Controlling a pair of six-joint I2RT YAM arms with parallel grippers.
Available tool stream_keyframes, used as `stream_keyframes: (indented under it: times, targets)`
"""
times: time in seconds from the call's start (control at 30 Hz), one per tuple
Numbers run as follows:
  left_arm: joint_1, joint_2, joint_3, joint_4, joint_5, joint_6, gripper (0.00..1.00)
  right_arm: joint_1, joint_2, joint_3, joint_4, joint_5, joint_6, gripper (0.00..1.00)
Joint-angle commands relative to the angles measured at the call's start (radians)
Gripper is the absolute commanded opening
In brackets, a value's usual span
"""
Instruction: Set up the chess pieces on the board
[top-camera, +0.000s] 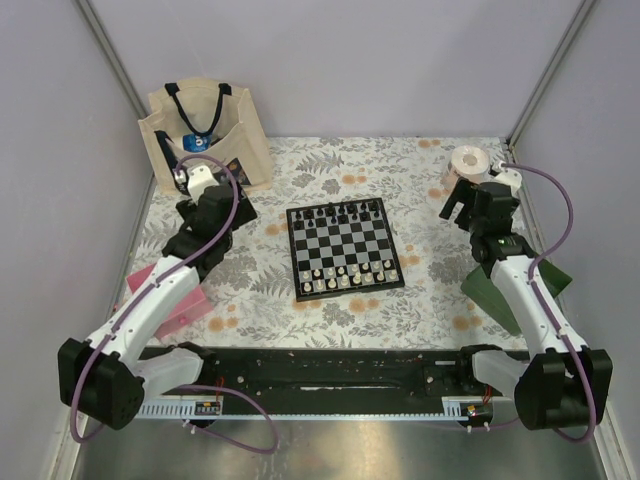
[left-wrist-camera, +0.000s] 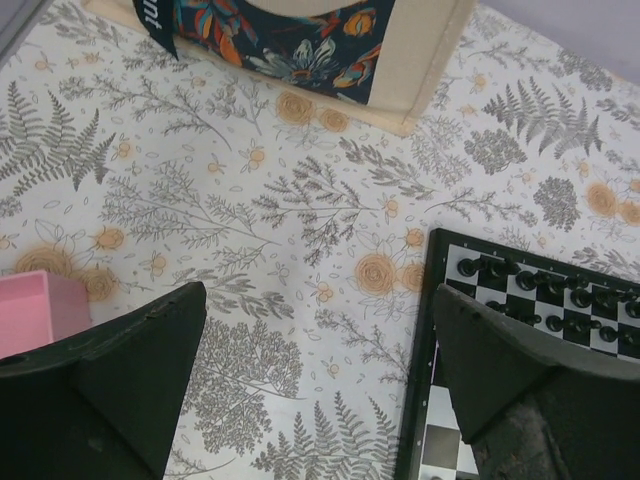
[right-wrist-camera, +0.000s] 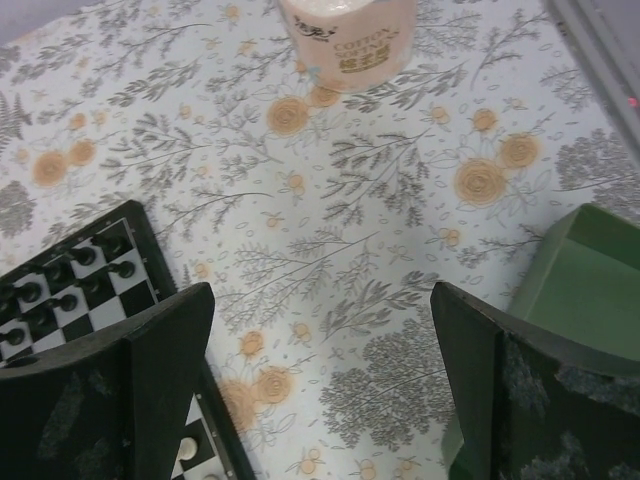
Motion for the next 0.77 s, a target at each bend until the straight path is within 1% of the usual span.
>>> stream_keyframes:
  times: [0.0, 0.13, 0.2, 0.3, 0.37, 0.5, 0.57, 0.67, 0.73]
  targets:
    - [-0.01, -0.046, 0.014, 0.12, -0.033, 0.055, 0.99, 0.01, -0.018, 0.005, 0.037, 0.127, -0.063, 1.0]
    - [-0.011, -0.15, -0.087, 0.222, -0.027, 0.089, 0.99, 0.015, -0.034, -0.012, 0.056, 0.076, -0.065, 1.0]
    - [-0.01, -0.201, -0.124, 0.264, -0.03, 0.108, 0.99, 0.015, -0.046, -0.05, 0.117, 0.008, -0.057, 0.99]
    - [-0.01, -0.266, -0.159, 0.29, -0.037, 0.123, 0.99, 0.024, -0.072, -0.127, 0.252, -0.1, -0.019, 0.99]
    - [-0.011, -0.281, -0.167, 0.293, -0.045, 0.128, 0.99, 0.033, -0.092, -0.162, 0.307, -0.122, -0.034, 1.0]
    - [-0.008, -0.272, -0.161, 0.286, -0.071, 0.129, 0.99, 0.058, -0.121, -0.179, 0.304, -0.064, -0.147, 0.99]
    - [-0.011, -0.255, -0.155, 0.279, -0.085, 0.125, 0.99, 0.076, -0.124, -0.182, 0.294, 0.031, -0.187, 1.0]
    - [-0.011, -0.237, -0.138, 0.253, -0.082, 0.121, 0.99, 0.088, -0.12, -0.187, 0.283, 0.11, -0.21, 1.0]
    - [-0.01, -0.237, -0.139, 0.249, -0.114, 0.108, 0.99, 0.096, -0.115, -0.199, 0.303, 0.15, -0.219, 1.0]
